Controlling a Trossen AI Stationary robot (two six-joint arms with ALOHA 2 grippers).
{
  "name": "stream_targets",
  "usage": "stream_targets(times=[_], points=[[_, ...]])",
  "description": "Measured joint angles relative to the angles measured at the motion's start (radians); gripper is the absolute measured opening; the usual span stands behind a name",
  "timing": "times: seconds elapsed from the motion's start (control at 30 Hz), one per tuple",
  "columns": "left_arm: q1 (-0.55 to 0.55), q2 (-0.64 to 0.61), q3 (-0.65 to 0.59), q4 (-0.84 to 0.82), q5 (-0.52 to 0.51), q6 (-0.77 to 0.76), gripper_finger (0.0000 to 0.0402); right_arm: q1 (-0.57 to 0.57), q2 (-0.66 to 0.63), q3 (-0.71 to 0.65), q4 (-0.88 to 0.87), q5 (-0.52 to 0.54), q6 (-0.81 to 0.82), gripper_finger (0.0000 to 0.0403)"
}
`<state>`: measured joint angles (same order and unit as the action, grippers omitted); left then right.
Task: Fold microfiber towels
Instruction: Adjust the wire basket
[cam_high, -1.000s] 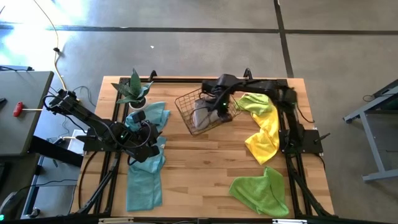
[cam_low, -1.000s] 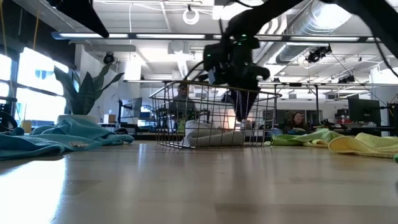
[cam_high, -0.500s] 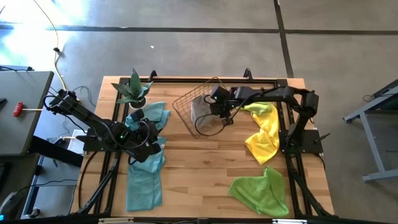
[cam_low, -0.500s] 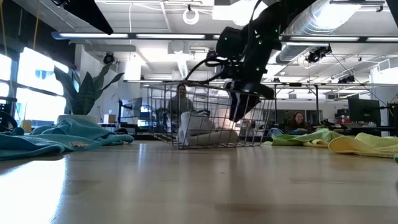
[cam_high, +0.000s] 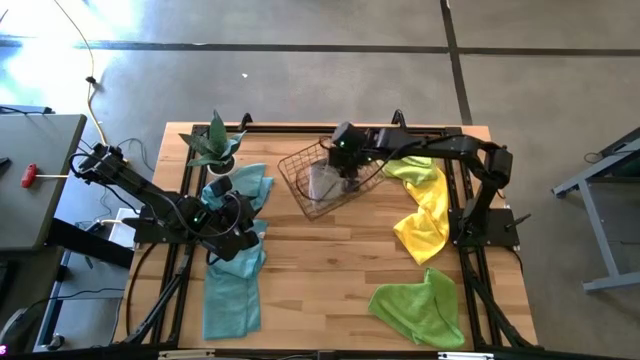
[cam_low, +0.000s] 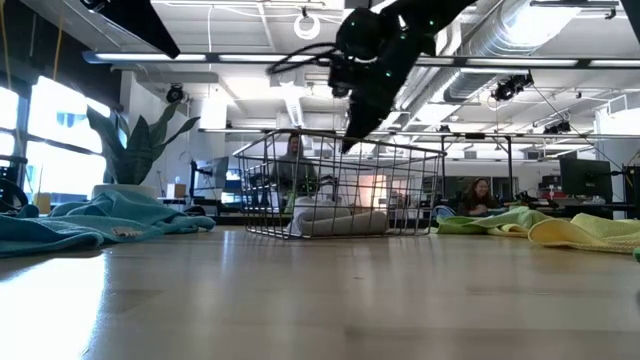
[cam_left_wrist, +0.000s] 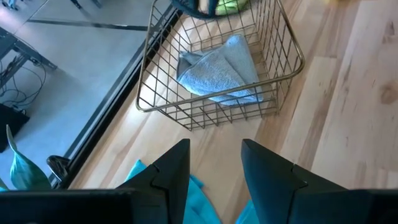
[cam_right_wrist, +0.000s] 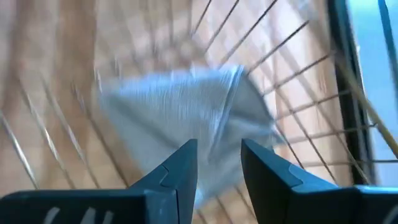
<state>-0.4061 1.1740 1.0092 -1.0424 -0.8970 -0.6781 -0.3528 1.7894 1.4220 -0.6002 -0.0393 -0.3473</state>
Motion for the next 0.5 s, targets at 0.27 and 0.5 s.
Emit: stream_targets(times=[0.27, 0.5], points=[[0.0, 0.0, 0.0, 0.0, 0.005, -0.001, 0.0133, -0.038, -0.01, 0.0, -0.061, -0.007, 0.166, 0.0119], [0.0, 0.0, 0.0, 0.0, 0.003, -0.003, 0.0133, 0.012, -0.153, 0.0, -0.352, 0.042, 0.269, 0.0118]])
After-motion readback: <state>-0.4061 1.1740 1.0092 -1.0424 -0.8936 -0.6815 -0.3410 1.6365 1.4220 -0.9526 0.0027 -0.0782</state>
